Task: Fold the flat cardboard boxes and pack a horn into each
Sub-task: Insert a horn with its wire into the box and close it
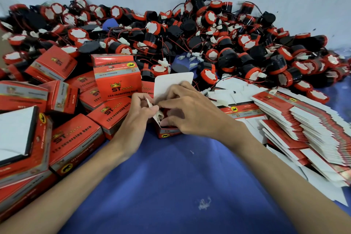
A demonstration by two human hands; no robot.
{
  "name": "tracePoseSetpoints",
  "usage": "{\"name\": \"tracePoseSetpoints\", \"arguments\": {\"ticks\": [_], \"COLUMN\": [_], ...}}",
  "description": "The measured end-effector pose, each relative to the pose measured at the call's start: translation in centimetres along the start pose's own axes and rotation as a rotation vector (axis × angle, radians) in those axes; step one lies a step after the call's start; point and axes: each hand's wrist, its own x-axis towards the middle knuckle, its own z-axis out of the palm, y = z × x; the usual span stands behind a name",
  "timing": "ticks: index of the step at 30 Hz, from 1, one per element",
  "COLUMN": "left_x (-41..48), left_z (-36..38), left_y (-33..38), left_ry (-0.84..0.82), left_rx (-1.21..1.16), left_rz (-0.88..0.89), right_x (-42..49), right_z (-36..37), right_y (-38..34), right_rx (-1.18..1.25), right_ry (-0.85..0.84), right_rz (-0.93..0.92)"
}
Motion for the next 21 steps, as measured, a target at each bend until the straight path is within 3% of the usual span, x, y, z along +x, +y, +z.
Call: {"name": "tracePoseSetpoints", "arguments": {"ticks": [6, 12, 21], "left_x": [0.13, 0.27, 0.37], "left_z": [0.27, 0.26, 0.25], "left_y": [-0.33, -0.48, -0.56], "left_ry": [0.031, 0.045, 0.034], "left_rx": [0.05, 0.07, 0.053], "left_rz": [0.039, 0.047, 0.045], "right_x": [0.32, -0.41, 0.05], "right_z": [0.28, -0.41, 0.23], "right_y": [0.04, 0.75, 0.31], "right_rx": [0.146, 0.05, 0.17], "right_ry": [0.101, -0.059, -0.019], "right_rz": [-0.056, -0.136, 0.007]}}
